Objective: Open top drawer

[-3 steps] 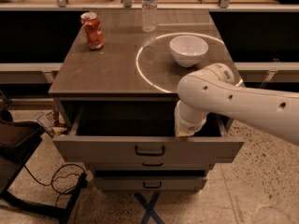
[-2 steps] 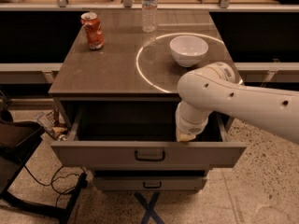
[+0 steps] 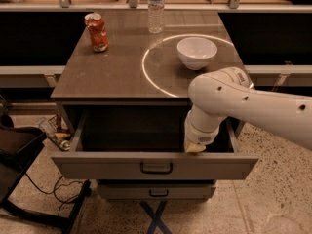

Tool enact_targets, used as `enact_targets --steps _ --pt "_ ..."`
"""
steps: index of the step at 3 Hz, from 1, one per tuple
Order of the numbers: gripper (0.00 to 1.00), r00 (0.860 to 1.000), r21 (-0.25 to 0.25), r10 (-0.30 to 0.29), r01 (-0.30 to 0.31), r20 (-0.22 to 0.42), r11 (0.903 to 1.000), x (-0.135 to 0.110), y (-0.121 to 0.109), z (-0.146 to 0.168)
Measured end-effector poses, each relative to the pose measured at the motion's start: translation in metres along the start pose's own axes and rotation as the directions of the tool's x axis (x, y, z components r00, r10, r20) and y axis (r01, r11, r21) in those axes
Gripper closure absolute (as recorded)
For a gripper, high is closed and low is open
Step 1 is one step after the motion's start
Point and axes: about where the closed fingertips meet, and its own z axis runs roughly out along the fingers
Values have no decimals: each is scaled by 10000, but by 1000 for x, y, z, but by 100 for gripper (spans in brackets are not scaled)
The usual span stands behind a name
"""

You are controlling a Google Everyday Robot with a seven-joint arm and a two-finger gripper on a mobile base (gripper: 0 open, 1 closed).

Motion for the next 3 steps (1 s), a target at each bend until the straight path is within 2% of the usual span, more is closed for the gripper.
enact_targets --steps 1,2,3 --pt "100 9993 -396 267 -256 280 9989 -1 14 7" --pt "100 9992 -400 269 -258 280 9989 -2 13 0" --pt "100 9983 -771 415 -383 401 9963 -5 25 4"
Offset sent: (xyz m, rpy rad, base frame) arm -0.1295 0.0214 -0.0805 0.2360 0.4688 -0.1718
